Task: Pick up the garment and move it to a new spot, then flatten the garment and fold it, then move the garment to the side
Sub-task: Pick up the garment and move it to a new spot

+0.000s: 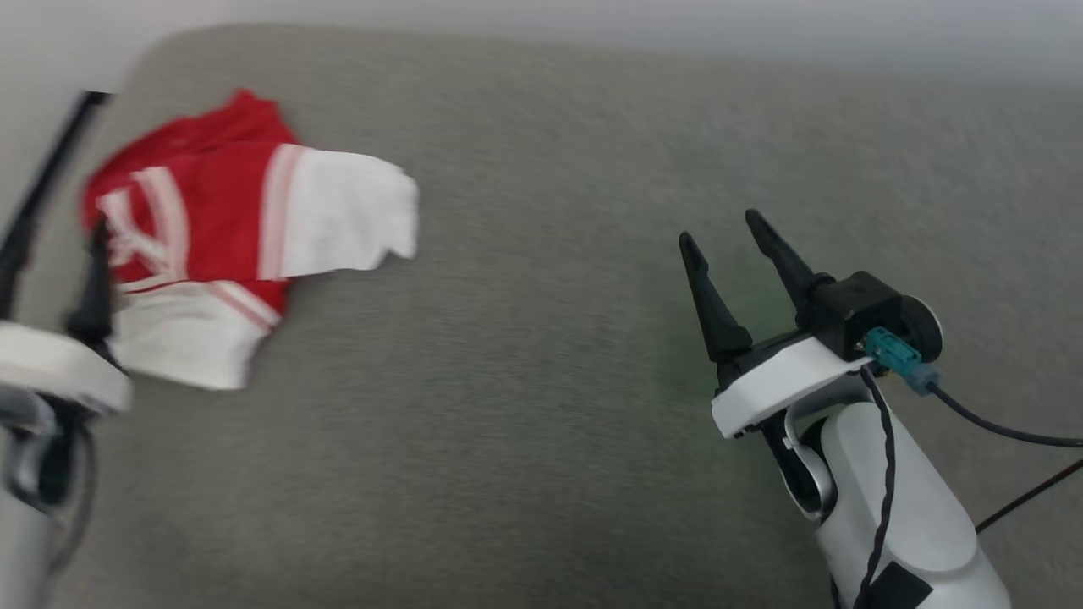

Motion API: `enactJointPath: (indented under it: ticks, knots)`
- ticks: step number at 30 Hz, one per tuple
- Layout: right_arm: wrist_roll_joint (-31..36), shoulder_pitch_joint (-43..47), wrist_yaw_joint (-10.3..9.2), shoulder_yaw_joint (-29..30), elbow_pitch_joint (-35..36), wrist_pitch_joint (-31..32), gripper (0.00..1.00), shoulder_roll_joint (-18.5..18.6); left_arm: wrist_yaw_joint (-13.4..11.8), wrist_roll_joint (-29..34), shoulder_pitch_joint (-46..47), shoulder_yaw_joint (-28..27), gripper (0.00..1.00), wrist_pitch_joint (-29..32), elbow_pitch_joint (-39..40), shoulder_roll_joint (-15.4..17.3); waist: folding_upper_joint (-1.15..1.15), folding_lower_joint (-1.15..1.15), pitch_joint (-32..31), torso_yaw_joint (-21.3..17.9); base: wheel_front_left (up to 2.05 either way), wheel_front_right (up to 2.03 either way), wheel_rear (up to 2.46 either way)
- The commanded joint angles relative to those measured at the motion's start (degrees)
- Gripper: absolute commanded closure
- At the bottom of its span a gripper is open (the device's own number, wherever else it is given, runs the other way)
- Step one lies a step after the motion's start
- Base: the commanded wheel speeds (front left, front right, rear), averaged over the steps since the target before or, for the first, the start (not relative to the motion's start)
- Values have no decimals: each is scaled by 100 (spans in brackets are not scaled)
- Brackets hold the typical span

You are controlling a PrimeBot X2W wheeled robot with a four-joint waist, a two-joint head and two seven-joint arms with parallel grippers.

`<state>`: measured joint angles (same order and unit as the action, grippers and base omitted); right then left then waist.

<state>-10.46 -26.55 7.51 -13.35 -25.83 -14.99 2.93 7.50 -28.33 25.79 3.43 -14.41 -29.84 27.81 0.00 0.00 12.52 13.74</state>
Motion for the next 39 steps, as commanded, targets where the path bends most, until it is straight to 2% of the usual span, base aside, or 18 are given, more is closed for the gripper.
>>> enactJointPath:
  ticks: [1, 2, 3, 5, 11, 16, 21, 22, 23, 24, 32, 36, 39]
  knots:
    - [-38, -91, -4, -23, 106, -28, 0, 5, -4, -500, 327, 168, 0, 173, -193, 254, 0, 0, 822, -894, 0, 0, 0]
    - [-70, -85, -4, 6, 152, -27, 0, 7, -4, -830, 444, 401, 0, 438, -334, 431, 0, 0, 888, -1002, 0, 0, 0]
    - [-105, -56, -4, 11, 259, -27, 0, 5, -5, -1480, 679, 747, 0, 875, -514, 867, 0, 0, 999, -1199, 0, 0, 0]
    - [-146, -33, -4, -11, 352, -27, 0, -1, -9, -2030, 863, 984, 0, 1327, -743, 1243, 0, 0, 1075, -1366, 0, 0, 0]
    - [-281, -73, -3, -59, 602, -27, 0, -2, -8, -2812, 1194, 1465, 0, 2268, -1353, 1844, 0, 0, 1202, -1655, 0, 0, 0]
    - [-326, -135, -3, -172, 800, -27, 0, -1, -9, -3212, 1458, 1745, 0, 3060, -1961, 2086, 0, 0, 1348, -1854, 0, 0, 0]
    - [-251, -142, -3, -217, 941, -28, 0, 0, -8, -3504, 1521, 2118, 0, 3493, -2056, 1971, 0, 0, 1472, -1920, 0, 0, 0]
    - [-241, -134, -3, -224, 958, -28, 0, -1, -6, -3575, 1516, 2186, 22, 3520, -2019, 1954, 0, 0, 1476, -1922, 0, 0, 0]
    - [-240, -124, -3, -226, 960, -27, 0, 1, -1, -3668, 1520, 2225, 53, 3508, -1992, 1937, 0, 0, 1472, -1917, 0, 0, 0]
    - [-227, -111, -3, -227, 964, -27, 0, 1, -1, -3752, 1528, 2258, 98, 3462, -1967, 1916, 0, 0, 1453, -1906, 0, 0, 0]
    - [-276, -34, -3, -253, 845, -27, 0, 4, 11, -3877, 1832, 2550, 100, 2719, -1668, 2131, 0, 0, 1051, -1784, 0, 0, 0]
    - [-370, 33, -3, -258, 807, -27, 0, 3, 3, -4194, 2031, 2579, 100, 2602, -1222, 2103, 0, 0, 809, -1776, 0, 0, 0]
    - [-459, 108, -3, -266, 811, -27, 0, 4, 1, -4192, 2153, 2726, 100, 2619, -748, 2097, 0, 0, 695, -1810, 0, 0, 0]
